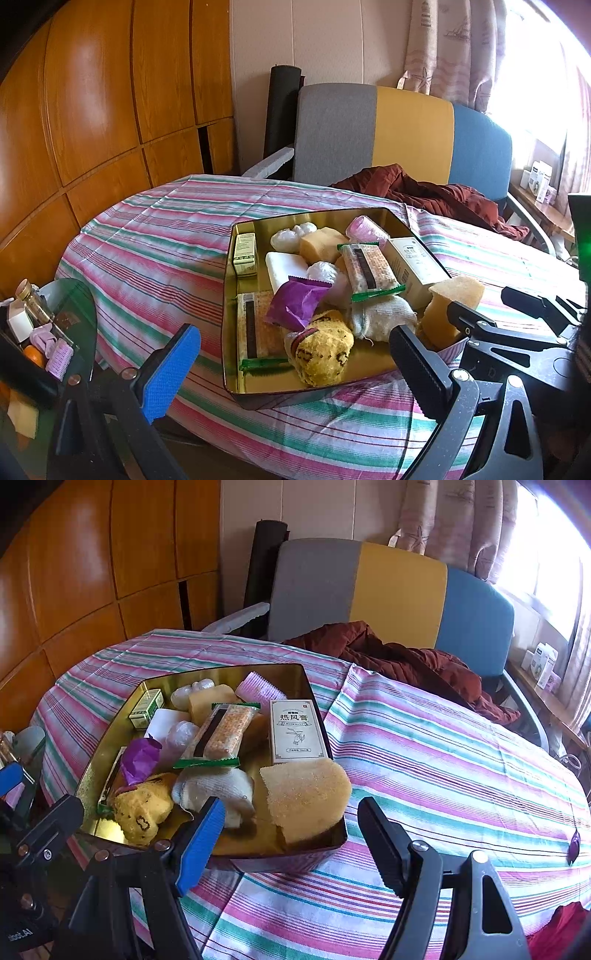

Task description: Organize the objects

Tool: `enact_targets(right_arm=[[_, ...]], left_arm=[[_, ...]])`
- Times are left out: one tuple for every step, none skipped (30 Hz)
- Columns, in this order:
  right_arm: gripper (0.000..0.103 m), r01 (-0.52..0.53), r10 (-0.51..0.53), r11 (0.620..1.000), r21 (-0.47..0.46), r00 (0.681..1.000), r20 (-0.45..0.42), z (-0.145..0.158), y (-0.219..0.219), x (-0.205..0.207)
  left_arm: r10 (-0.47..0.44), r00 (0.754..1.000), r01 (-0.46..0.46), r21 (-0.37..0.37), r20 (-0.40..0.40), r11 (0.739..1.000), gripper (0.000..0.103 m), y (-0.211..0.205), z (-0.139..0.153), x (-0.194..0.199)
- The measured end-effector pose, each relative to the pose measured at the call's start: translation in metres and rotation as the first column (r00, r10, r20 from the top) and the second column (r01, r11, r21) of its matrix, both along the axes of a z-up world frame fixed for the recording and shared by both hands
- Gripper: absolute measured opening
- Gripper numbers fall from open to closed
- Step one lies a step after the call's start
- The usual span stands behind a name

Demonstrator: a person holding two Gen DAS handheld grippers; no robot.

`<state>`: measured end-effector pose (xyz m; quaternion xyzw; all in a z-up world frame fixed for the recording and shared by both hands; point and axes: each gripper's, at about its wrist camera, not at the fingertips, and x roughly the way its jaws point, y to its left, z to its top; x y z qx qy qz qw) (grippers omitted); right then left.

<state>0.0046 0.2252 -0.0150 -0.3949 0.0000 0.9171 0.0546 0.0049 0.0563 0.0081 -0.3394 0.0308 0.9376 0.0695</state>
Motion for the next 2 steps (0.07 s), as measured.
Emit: enact_targets(right_arm=[[0.076,0.0,0.0,1.0,0.001,1.0,0.0,0.0003,0.0001,0.0002],[0.076,-0.001,0.001,1.0,0.0,1.0,-0.001,0.0004,0.0003,0.0002]], left_arm=[[0.003,1.0,-0.003,0.0,0.003,1.0,0.103,-0.0004,0.0,-0.0007],[0.005,1.0,-0.005,0.001,0.006,1.0,0.103,-0.0008,-0.0002,-0.0016]])
